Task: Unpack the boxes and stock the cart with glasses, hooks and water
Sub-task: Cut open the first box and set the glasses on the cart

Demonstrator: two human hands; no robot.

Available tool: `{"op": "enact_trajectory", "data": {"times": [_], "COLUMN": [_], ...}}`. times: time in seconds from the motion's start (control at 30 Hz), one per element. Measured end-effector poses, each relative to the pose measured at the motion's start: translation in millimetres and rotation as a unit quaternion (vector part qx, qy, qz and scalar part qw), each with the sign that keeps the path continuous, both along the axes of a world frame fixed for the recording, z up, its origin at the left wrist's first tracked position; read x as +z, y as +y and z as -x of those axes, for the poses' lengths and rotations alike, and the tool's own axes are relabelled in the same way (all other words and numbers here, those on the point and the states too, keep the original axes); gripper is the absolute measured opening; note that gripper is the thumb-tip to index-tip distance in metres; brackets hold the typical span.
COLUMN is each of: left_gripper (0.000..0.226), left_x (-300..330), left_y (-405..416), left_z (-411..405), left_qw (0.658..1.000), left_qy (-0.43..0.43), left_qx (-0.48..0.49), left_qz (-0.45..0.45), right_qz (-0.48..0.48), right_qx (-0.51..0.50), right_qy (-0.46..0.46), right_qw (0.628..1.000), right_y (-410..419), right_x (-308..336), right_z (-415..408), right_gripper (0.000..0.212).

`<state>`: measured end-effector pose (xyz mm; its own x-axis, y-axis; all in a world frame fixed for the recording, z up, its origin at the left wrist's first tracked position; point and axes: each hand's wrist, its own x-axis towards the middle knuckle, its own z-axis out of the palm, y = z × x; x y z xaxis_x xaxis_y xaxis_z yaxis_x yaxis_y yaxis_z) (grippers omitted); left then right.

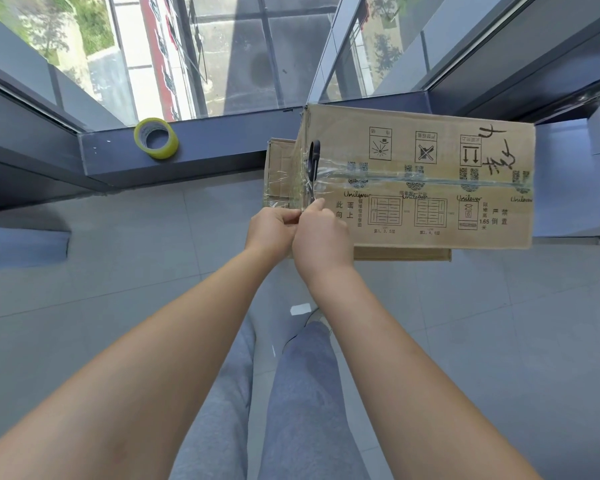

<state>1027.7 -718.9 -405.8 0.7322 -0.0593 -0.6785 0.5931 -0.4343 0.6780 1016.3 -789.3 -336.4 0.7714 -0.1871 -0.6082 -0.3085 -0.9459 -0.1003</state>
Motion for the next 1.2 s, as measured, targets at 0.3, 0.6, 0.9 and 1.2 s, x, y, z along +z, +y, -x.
{"op": "enact_trajectory", "data": {"times": [0.3,0.6,0.9,1.2], "left_gripper": [0.023,0.035,0.044,0.051], "left_x": [-3.4,12.7,24.3,26.1], "left_y": [-3.2,-8.2,-44.7,-76.5], "left_z": [-0.4,-13.1,-28.5,-31.1], "left_qw": [0.998,0.989,0.990,0.972], "left_qy": [-0.018,-0.052,0.038,0.102], "left_qx": [-0.029,-0.083,0.018,0.135], "left_qz": [-0.044,-0.108,-0.137,-0.164], "right_qz": [0.003,-0.126,-0.135,-0.150], "right_qx": [0.013,-0.179,-0.023,0.122], "right_qy": [0.027,-0.131,-0.050,-0.041], "right_qw": [1.000,0.967,0.989,0.980], "right_y": [-0.8,-48.3,-100.4,-136.0], "right_x": [-0.4,10.5,0.3,3.1], "right_z": [33.2,34.6,-21.7,-58.1], "right_gripper": [0.057,0.024,0.023,0.030]}}
